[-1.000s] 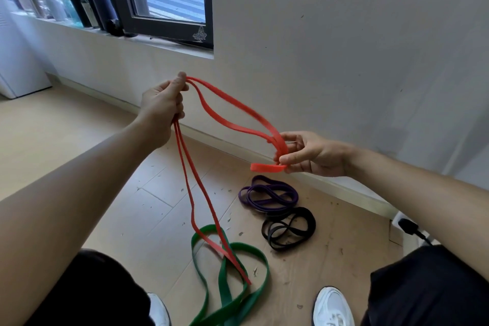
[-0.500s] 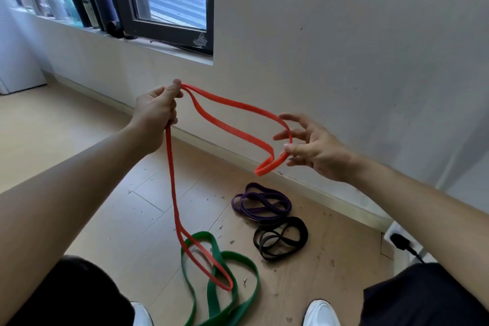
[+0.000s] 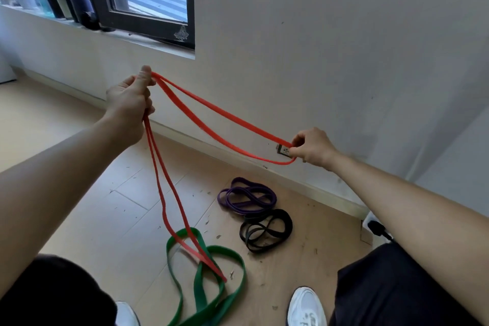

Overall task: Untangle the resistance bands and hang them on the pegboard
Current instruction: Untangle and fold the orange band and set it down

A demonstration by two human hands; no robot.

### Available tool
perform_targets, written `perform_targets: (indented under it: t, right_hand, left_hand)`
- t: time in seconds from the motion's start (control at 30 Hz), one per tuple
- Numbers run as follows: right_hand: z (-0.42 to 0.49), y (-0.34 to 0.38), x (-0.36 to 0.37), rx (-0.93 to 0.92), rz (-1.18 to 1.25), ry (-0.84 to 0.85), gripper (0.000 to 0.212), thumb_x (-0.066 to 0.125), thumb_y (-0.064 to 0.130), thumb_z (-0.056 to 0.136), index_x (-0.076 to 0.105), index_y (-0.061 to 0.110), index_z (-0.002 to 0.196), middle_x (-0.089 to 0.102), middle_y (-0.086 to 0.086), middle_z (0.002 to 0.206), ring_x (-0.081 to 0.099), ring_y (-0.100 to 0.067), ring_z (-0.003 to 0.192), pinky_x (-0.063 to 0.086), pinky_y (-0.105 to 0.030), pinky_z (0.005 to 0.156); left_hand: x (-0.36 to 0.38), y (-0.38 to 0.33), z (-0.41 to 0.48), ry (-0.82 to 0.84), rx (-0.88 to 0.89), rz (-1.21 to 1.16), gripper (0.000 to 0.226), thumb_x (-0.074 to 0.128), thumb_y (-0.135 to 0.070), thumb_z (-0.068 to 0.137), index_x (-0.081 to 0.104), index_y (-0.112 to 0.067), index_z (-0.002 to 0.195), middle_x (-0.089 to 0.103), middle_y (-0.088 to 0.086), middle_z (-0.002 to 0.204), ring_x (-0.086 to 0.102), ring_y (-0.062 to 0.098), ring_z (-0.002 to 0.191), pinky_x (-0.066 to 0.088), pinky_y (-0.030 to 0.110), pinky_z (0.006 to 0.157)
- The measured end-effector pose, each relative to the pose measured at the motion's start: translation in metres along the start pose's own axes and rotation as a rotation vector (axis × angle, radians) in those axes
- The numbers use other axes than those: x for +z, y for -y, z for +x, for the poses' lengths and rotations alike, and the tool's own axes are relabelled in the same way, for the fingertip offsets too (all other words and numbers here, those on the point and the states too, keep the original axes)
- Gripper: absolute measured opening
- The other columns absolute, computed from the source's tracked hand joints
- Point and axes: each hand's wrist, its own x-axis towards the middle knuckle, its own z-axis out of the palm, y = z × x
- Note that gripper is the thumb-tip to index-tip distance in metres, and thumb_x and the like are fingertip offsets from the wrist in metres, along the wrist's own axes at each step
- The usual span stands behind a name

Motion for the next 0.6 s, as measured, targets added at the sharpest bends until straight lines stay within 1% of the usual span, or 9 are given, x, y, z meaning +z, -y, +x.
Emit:
perform_targets:
  t: [0.1, 0.13, 0.2, 0.27, 0.33, 0.4, 0.5, 0.57, 0.6]
  right_hand:
    - [0.002, -0.002, -0.002, 0.095, 0.159, -0.142, 0.016, 0.078, 0.014, 0.083, 0.069, 0.016, 0.07, 0.074, -0.011, 0.076, 0.072, -0.024, 0.068, 0.062, -0.038, 0.064]
    - [0.003, -0.003, -0.002, 0.144, 0.283, -0.183, 0.014, 0.078, 0.012, 0.085, 0.07, 0.011, 0.073, 0.074, -0.014, 0.077, 0.071, -0.023, 0.064, 0.062, -0.035, 0.061]
    - [0.005, -0.002, -0.004, 0.223, 0.567, -0.196, 0.013, 0.078, 0.008, 0.086, 0.072, -0.003, 0.088, 0.075, -0.02, 0.082, 0.069, -0.022, 0.062, 0.059, -0.028, 0.055]
    - [0.006, -0.003, -0.009, 0.277, 0.798, -0.109, 0.021, 0.078, 0.008, 0.087, 0.072, -0.007, 0.101, 0.076, -0.019, 0.09, 0.069, -0.02, 0.068, 0.056, -0.026, 0.057]
    - [0.003, -0.004, -0.019, 0.296, 0.919, 0.038, 0.02, 0.076, 0.011, 0.087, 0.073, -0.001, 0.103, 0.076, -0.012, 0.093, 0.067, -0.016, 0.075, 0.05, -0.026, 0.062]
    - [0.0, -0.006, -0.027, 0.27, 0.967, 0.182, 0.019, 0.074, 0.016, 0.086, 0.075, 0.003, 0.1, 0.075, -0.008, 0.091, 0.064, -0.013, 0.074, 0.048, -0.024, 0.059]
    - [-0.003, -0.013, -0.034, 0.193, 1.092, 0.328, 0.019, 0.067, 0.021, 0.085, 0.077, 0.006, 0.091, 0.071, -0.006, 0.083, 0.061, -0.012, 0.07, 0.048, -0.022, 0.054]
    - [-0.004, -0.019, -0.038, 0.131, 1.179, 0.413, 0.02, 0.066, 0.026, 0.088, 0.077, 0.01, 0.09, 0.068, -0.006, 0.085, 0.062, -0.016, 0.077, 0.051, -0.025, 0.059]
    - [-0.004, -0.021, -0.039, 0.096, 1.22, 0.462, 0.021, 0.071, 0.031, 0.088, 0.076, 0.011, 0.091, 0.067, -0.006, 0.087, 0.063, -0.018, 0.082, 0.053, -0.027, 0.063]
  left_hand:
    - [-0.001, 0.0, 0.0, 0.0, 0.004, -0.011, 0.028, 0.064, -0.05, 0.095, 0.064, -0.022, 0.089, 0.038, -0.007, 0.062, 0.038, 0.008, 0.054, 0.041, 0.024, 0.058]
    - [-0.001, 0.0, 0.0, 0.0, 0.002, -0.013, 0.028, 0.064, -0.049, 0.095, 0.064, -0.022, 0.089, 0.038, -0.008, 0.062, 0.038, 0.007, 0.053, 0.041, 0.023, 0.058]
    - [-0.003, 0.0, 0.001, -0.007, -0.004, -0.008, 0.029, 0.064, -0.049, 0.095, 0.064, -0.021, 0.09, 0.039, -0.008, 0.062, 0.039, 0.007, 0.053, 0.042, 0.023, 0.058]
    - [-0.005, 0.002, 0.002, -0.027, -0.007, 0.003, 0.03, 0.064, -0.05, 0.094, 0.065, -0.021, 0.091, 0.039, -0.007, 0.063, 0.04, 0.007, 0.053, 0.043, 0.024, 0.06]
    - [-0.007, 0.003, 0.004, -0.044, -0.009, 0.009, 0.03, 0.063, -0.05, 0.095, 0.065, -0.02, 0.091, 0.038, -0.006, 0.064, 0.039, 0.009, 0.055, 0.043, 0.025, 0.061]
    - [-0.009, 0.003, 0.004, -0.052, -0.015, 0.014, 0.03, 0.062, -0.049, 0.096, 0.065, -0.02, 0.091, 0.038, -0.006, 0.064, 0.038, 0.009, 0.055, 0.041, 0.025, 0.061]
    - [-0.011, 0.003, 0.003, -0.052, -0.023, 0.007, 0.029, 0.062, -0.048, 0.096, 0.064, -0.02, 0.089, 0.037, -0.006, 0.062, 0.036, 0.009, 0.054, 0.038, 0.026, 0.061]
    - [-0.012, 0.003, 0.003, -0.051, -0.024, 0.005, 0.029, 0.062, -0.048, 0.096, 0.064, -0.02, 0.089, 0.036, -0.007, 0.061, 0.035, 0.009, 0.053, 0.037, 0.026, 0.061]
    - [-0.013, 0.003, 0.003, -0.054, -0.025, 0.005, 0.029, 0.062, -0.048, 0.097, 0.064, -0.02, 0.089, 0.035, -0.007, 0.06, 0.035, 0.009, 0.053, 0.037, 0.026, 0.061]
